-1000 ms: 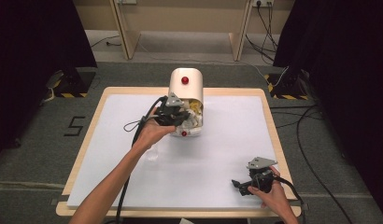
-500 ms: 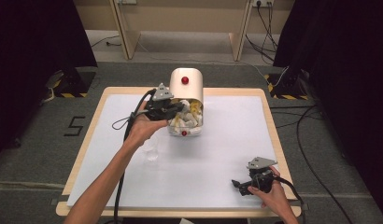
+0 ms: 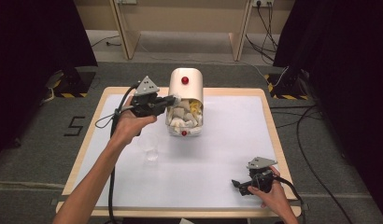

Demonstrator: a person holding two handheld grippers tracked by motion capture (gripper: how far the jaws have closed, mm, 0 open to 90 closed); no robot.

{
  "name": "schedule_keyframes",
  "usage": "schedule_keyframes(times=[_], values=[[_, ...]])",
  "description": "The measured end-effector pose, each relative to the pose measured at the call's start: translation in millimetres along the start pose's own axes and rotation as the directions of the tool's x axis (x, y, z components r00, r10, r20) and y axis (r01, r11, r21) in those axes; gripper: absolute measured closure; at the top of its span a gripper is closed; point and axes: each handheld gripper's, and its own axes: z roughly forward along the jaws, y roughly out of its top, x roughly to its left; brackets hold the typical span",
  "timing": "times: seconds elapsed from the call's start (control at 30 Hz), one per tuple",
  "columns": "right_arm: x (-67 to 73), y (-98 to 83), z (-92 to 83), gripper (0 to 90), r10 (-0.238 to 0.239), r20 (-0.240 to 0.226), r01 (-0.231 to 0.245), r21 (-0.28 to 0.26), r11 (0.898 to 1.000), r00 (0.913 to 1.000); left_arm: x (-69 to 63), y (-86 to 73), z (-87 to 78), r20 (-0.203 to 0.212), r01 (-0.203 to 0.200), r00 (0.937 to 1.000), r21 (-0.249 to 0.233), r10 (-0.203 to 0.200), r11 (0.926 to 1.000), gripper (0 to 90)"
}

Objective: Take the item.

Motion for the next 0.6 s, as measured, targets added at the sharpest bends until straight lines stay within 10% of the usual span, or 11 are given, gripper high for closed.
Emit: schedule_keyframes(times=[0.6], values=[[0.1, 0.0, 0.0, 0.4, 0.000, 0.000, 0.000, 0.000, 1.000, 1.0000, 10.7, -12.3, -46.8, -0.005, 0.021, 0.9998, -0.055, -0.021, 0.9983, 86.9]])
